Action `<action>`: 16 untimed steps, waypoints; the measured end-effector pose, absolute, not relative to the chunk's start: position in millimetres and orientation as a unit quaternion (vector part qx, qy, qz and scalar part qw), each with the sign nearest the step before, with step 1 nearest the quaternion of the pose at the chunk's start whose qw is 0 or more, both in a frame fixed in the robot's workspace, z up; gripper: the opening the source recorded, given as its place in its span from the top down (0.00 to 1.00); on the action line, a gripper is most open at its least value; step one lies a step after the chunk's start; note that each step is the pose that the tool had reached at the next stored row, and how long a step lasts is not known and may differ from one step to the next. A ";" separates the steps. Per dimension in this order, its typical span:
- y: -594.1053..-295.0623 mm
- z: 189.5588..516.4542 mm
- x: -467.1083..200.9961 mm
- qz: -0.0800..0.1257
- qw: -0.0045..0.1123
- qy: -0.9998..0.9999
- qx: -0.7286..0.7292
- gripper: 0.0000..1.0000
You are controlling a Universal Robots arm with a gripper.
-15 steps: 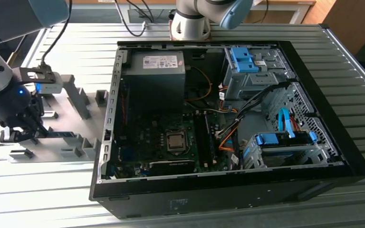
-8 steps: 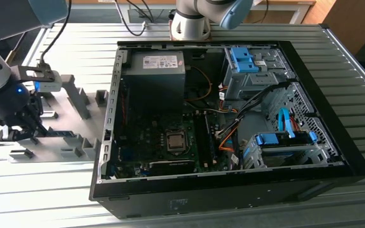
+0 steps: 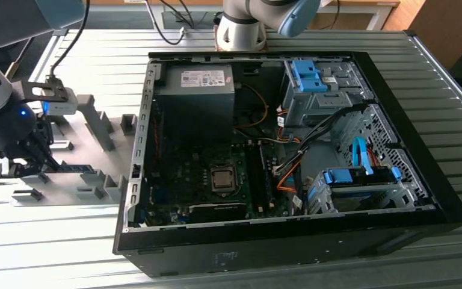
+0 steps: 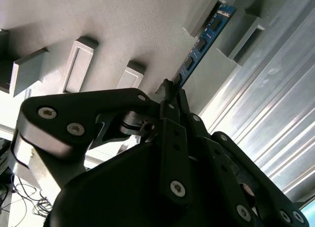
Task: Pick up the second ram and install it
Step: 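Pick up the second ram and move it above second insertion slot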
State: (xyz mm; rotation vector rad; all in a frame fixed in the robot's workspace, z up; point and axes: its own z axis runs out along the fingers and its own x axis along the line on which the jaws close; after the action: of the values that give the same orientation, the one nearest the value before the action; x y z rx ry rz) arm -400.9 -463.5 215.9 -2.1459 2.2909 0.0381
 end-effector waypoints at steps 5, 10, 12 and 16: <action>-463.5 216.8 -400.9 0.012 0.001 0.730 -0.684 0.86; -463.5 220.1 -400.9 0.012 0.001 0.730 -0.684 0.86; -463.5 222.1 -400.8 0.012 0.001 0.730 -0.684 0.86; -463.4 226.4 -400.8 0.012 0.001 0.730 -0.684 0.86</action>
State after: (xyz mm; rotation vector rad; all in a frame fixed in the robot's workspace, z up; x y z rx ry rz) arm -400.8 -463.4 226.4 -2.1461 2.2907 0.0380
